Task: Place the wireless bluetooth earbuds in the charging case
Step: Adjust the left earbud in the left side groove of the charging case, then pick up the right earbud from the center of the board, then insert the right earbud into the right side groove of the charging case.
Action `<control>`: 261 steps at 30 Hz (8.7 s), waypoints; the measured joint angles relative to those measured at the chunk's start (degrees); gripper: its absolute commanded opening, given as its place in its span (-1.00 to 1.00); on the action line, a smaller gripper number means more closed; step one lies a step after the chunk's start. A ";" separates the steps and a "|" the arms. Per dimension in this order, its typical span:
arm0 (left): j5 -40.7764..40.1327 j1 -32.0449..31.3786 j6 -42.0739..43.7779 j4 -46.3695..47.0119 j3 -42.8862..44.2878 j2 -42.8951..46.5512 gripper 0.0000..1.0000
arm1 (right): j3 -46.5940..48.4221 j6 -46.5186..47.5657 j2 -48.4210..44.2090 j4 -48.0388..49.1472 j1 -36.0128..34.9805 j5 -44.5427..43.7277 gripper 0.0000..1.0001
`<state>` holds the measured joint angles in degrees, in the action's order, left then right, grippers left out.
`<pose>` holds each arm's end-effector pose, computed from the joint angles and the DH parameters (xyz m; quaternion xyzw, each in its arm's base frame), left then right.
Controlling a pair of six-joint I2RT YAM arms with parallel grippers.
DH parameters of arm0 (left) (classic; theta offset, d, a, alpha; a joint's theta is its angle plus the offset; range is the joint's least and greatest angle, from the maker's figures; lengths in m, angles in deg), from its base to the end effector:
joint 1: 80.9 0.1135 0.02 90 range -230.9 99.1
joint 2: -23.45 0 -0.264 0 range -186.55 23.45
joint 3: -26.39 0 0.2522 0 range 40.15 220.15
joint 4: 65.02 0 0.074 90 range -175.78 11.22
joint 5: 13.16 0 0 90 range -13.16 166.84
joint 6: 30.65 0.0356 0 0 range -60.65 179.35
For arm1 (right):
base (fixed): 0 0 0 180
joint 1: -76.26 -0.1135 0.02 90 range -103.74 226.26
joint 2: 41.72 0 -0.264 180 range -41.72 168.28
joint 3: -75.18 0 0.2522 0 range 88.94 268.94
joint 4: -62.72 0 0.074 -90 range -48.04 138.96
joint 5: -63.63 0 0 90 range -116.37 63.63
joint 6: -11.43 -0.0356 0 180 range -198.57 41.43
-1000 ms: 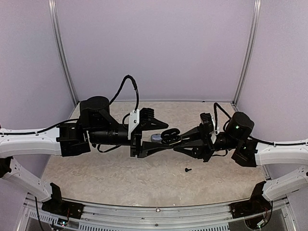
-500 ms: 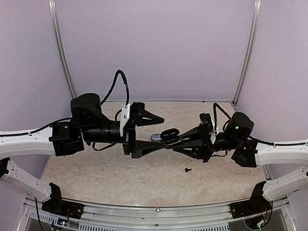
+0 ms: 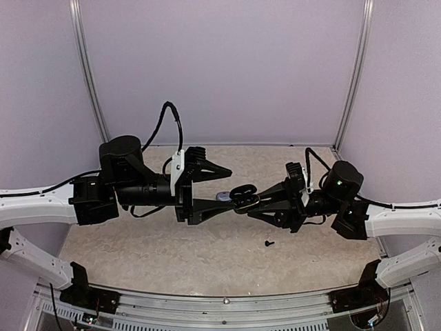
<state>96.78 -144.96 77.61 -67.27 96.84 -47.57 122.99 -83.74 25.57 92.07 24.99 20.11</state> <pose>0.1175 -0.2694 0.3554 0.5594 0.4585 -0.3798 0.5768 0.1381 0.2134 0.2898 -0.5094 0.4260 0.5563 0.4995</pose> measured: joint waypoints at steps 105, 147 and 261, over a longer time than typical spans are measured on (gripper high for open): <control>-18.47 -5.53 19.08 -22.12 6.03 0.57 -0.82 | 7.69 4.13 0.33 -21.07 -0.66 -6.91 -1.00; -1.14 2.16 -7.28 13.99 -10.19 -20.61 0.21 | -1.92 -7.13 -14.49 -23.82 19.28 -23.02 -1.00; -15.15 -0.22 3.72 -30.93 10.27 -9.44 -0.56 | -3.61 11.85 -4.00 -24.37 2.80 -21.64 -1.00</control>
<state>81.64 -145.18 81.33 -98.20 107.11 -57.01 119.38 -71.89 21.57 67.70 27.79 -1.53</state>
